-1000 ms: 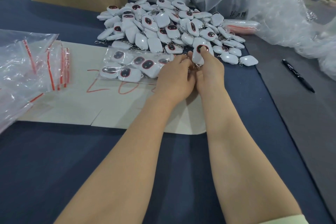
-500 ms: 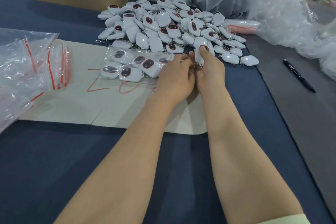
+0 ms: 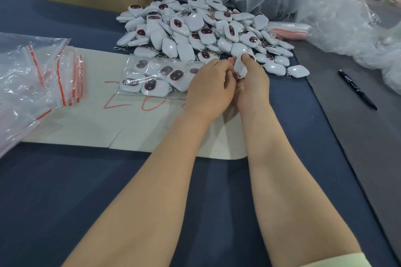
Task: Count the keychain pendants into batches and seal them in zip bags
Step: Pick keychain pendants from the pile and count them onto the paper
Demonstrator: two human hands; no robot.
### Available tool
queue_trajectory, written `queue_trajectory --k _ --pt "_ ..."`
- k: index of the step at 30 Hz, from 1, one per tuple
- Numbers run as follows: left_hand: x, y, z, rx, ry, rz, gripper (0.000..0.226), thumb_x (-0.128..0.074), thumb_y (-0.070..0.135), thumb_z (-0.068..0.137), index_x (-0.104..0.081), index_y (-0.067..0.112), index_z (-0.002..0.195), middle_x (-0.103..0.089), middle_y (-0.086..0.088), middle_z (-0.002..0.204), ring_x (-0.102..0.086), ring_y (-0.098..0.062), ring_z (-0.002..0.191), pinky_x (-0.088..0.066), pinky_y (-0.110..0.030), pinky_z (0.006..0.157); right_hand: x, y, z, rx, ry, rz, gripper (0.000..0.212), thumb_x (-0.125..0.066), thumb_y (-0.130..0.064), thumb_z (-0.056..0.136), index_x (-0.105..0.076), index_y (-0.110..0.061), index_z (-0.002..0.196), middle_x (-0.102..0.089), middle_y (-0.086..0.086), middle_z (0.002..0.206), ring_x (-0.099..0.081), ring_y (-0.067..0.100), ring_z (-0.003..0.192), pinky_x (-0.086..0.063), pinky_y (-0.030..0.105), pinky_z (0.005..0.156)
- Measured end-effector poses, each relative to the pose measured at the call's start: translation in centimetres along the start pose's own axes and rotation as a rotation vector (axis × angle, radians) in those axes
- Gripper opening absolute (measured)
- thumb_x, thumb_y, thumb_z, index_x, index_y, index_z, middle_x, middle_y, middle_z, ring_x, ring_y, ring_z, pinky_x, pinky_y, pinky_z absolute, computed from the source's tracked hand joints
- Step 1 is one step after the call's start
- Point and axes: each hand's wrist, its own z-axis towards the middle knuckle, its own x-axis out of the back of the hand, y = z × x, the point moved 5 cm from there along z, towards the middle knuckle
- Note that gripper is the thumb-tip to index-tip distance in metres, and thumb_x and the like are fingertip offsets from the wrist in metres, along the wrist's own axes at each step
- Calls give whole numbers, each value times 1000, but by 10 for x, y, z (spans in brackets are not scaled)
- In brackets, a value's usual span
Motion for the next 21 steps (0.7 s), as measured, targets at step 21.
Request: queue_trajectory --k 21 --pt "-4 9 -5 -11 -134 -31 20 -47 15 93 -62 11 106 -69 -7 100 -61 -29 89 -47 -40 80 1 -2 -10 -32 9 -71 10 -55 -10 95 -58 -4 103 -69 16 105 -67 25 86 -56 28 63"
